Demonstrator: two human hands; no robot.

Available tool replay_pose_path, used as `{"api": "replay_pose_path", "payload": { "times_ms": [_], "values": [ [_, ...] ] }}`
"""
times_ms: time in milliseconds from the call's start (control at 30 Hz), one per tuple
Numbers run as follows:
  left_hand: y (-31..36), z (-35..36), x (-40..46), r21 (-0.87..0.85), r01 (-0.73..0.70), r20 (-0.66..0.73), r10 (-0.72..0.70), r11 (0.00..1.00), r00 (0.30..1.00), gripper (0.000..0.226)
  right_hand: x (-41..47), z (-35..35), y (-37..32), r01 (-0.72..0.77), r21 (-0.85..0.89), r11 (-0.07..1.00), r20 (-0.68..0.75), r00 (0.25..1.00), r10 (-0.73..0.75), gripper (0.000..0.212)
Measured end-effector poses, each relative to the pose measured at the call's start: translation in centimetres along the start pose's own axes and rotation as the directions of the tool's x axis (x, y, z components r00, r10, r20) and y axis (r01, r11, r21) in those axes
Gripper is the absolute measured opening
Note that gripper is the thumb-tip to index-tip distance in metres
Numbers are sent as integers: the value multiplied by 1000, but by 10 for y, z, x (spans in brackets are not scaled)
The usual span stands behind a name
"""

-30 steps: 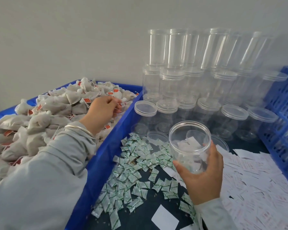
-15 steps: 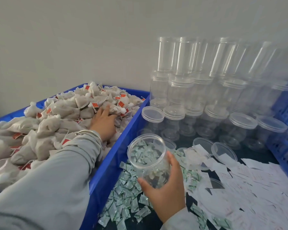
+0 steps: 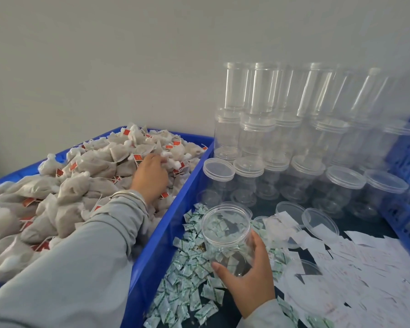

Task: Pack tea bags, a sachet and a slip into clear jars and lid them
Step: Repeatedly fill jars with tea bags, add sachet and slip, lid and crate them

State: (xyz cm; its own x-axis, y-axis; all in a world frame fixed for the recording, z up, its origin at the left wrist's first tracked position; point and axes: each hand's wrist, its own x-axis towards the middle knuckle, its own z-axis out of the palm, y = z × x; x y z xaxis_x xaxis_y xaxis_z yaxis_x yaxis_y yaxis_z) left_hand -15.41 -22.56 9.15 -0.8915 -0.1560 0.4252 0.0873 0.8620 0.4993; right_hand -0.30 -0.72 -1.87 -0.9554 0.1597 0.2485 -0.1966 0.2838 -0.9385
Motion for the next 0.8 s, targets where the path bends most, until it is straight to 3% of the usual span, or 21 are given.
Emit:
{"api": "replay_pose_path", "payload": {
  "times_ms": [167, 267, 367, 433, 533, 667, 800],
  "values": [
    [24, -20, -4, -320, 162, 29, -161, 933, 986, 21, 2, 0, 3, -28, 2, 1000, 55, 998, 28, 99],
    [39, -27, -10, -454, 165, 37, -166, 876, 985, 11, 4, 0, 3, -34, 2, 999, 78, 996, 33, 101],
    [55, -34, -19, -574, 203, 103, -176, 793, 979, 22, 5, 0, 2, -23, 2, 1000, 101, 995, 23, 106],
    [66, -41, -24, -673, 244, 200, -146, 698, 969, 32, 5, 0, 2, -24, 9, 1000, 111, 994, 23, 106],
    [76, -48, -34, -784, 270, 350, 38, 559, 936, 19, 5, 0, 3, -31, 7, 1000, 112, 993, 30, 107],
    [83, -49, -44, -772, 218, 444, 262, 597, 857, 18, 6, 2, 4, -42, 0, 999, 106, 993, 42, 110],
    [87, -47, -51, -702, 140, 493, 334, 699, 803, 20, 7, 3, 5, -59, -4, 998, 101, 993, 59, 110]
  ]
}}
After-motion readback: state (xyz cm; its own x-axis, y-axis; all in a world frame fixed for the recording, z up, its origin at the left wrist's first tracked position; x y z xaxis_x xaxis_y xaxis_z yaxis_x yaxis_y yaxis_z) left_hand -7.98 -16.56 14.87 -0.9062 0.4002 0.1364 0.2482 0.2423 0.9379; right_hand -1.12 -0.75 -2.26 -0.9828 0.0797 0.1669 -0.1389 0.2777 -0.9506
